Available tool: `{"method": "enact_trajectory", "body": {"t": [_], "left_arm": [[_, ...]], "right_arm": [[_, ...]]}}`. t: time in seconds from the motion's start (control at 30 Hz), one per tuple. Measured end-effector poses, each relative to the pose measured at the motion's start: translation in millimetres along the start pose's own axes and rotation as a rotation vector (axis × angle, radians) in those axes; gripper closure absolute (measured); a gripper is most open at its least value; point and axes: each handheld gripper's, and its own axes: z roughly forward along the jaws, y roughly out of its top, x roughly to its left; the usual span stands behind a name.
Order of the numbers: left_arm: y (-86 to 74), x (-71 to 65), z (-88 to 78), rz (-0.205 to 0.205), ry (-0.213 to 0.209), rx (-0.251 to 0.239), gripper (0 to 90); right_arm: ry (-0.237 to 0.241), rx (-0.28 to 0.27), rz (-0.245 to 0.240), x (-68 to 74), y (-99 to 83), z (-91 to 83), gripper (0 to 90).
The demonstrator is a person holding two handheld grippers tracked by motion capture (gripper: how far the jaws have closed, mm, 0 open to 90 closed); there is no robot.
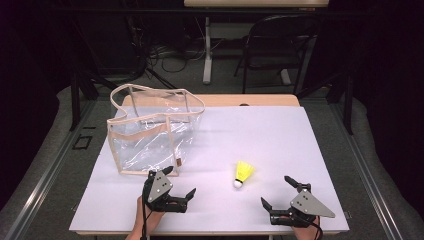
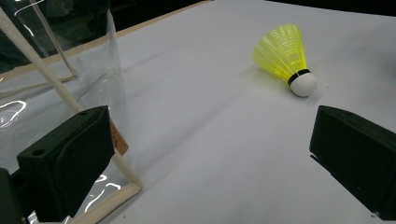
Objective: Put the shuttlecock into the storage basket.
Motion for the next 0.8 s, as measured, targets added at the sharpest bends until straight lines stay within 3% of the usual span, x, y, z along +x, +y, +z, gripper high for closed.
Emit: {"method": "enact_trajectory", "body": {"t": [0.8], "left_arm": [[16.5,-14.6,20.5,0.014,-0.034,0.013,0.0]], "right_arm": [[-0.001,0.003,0.005,0.5,-0.4,-1.0,0.6]]}}
